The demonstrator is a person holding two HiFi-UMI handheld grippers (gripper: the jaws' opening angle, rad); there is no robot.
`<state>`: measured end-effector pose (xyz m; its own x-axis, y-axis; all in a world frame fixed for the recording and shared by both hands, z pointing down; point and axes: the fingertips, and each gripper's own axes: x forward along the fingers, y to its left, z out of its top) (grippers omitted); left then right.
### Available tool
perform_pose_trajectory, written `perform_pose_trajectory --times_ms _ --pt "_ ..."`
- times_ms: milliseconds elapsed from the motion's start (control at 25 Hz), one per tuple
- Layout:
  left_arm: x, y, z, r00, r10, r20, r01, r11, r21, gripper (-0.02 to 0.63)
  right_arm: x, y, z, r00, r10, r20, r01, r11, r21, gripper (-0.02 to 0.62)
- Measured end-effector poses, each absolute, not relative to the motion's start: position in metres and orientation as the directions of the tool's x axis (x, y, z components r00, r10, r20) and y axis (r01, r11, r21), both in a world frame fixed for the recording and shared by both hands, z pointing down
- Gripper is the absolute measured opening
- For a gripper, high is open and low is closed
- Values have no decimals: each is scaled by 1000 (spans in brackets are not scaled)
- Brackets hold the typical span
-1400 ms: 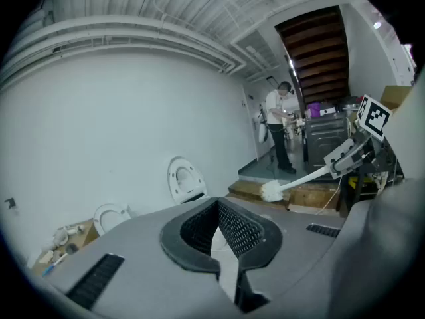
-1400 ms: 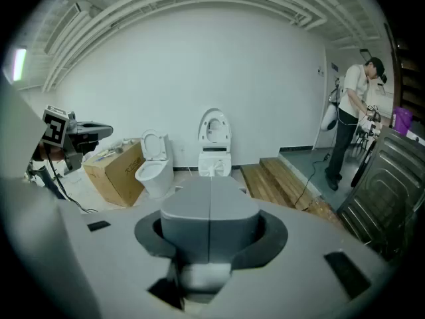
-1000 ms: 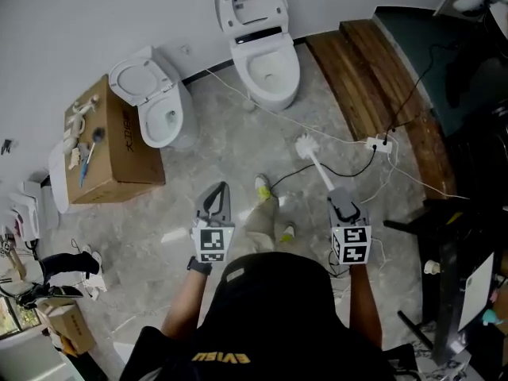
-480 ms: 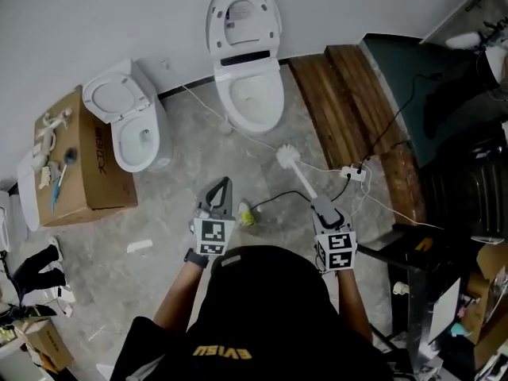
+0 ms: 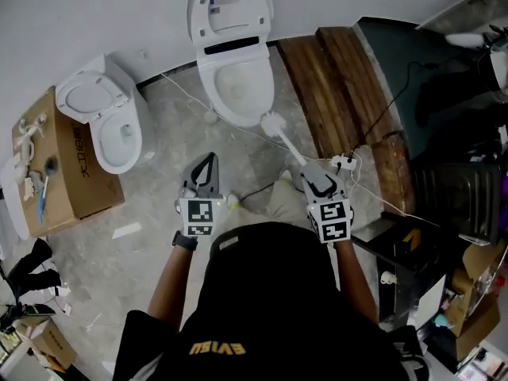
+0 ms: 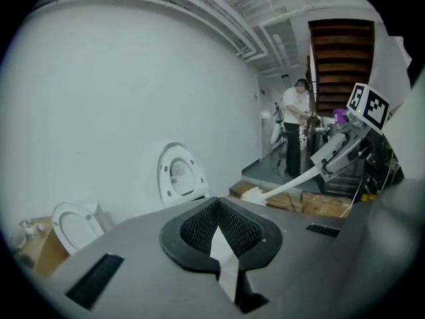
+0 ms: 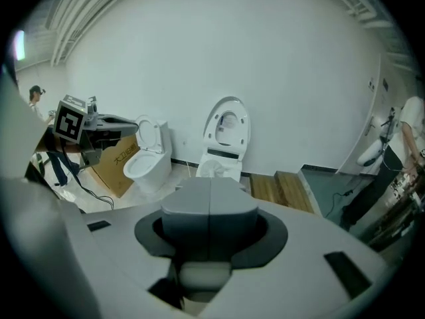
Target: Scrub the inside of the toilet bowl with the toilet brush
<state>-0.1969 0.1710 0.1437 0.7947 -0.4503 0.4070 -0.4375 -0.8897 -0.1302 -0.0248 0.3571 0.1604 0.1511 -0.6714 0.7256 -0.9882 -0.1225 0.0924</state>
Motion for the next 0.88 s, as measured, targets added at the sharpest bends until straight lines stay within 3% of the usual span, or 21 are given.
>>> perform_pose_trajectory --times_ms 320,560,880 --pt "-128 91 201 636 -577 512 -602 -786 -138 17 80 232 215 -39 -613 789 -990 128 51 164" --pt "-34 39 228 522 -653 549 -753 -655 -63 17 182 152 273 -235 -482 844 -935 350 -60 163" --pt "3 -9 308 479 -673 564 -807 -590 -19 17 226 40 409 -278 -296 914 -851 517 -91 158"
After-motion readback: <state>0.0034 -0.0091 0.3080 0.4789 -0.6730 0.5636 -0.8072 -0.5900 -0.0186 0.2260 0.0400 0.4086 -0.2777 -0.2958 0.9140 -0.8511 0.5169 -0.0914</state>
